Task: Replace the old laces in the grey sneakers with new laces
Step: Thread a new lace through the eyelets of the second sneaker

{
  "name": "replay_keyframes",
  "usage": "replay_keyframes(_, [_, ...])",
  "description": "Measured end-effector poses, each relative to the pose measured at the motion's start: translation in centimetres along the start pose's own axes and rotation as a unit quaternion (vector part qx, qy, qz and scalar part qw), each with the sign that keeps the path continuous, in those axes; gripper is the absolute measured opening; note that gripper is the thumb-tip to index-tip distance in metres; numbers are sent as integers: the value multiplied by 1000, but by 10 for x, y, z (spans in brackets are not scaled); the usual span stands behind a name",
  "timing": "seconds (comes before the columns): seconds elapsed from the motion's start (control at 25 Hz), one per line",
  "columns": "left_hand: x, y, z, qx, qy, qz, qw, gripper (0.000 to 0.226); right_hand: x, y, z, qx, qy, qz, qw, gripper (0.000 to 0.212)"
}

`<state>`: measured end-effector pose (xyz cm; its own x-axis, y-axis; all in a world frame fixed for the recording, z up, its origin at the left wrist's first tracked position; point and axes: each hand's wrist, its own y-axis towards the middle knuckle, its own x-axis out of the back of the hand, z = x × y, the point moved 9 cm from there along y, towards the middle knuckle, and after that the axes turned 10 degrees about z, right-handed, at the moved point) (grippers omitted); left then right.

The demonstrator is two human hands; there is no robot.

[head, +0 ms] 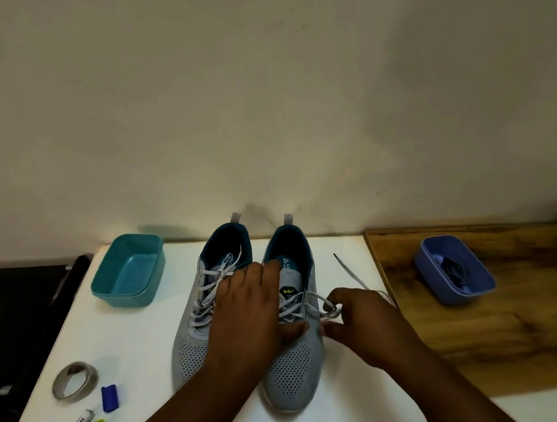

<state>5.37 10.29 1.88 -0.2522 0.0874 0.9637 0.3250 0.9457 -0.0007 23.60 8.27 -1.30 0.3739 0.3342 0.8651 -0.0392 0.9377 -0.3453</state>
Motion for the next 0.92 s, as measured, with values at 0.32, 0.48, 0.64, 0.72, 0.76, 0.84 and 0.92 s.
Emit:
replay_keyframes(0.32, [-30, -7, -64, -142, 13, 0, 990, 40, 23, -1, -16, -30, 33, -100, 994, 5])
replay_keyframes(0.48, [-50, -1, -62, -104, -4, 31, 994, 27, 11, -11, -9, -22, 33, 65, 997, 7])
replay_keyframes(0.64, [-30, -14, -73, -147, -59, 19, 987, 23, 29, -26, -14, -61, -141, 69, 986, 11])
replay_keyframes(0.72, [-22, -23, -78, -139, -69, 40, 987, 45, 72, -33, -19, -85, -117, -130, 981, 12])
replay_keyframes(0.76, [-20, -27, -80, -135, -55, 52, 988, 56, 91, -40, -25, -80, -45, -227, 970, 16])
replay_keyframes(0.84, [-23, -35, -79, -130, -54, 98, 985, 73, 109, -53, -36, -35, 207, -351, 913, 20])
replay_keyframes(0.92, [-25, -38, -72, -108, -169, 136, 970, 78, 108, -56, -24, 46, 366, -371, 852, 14])
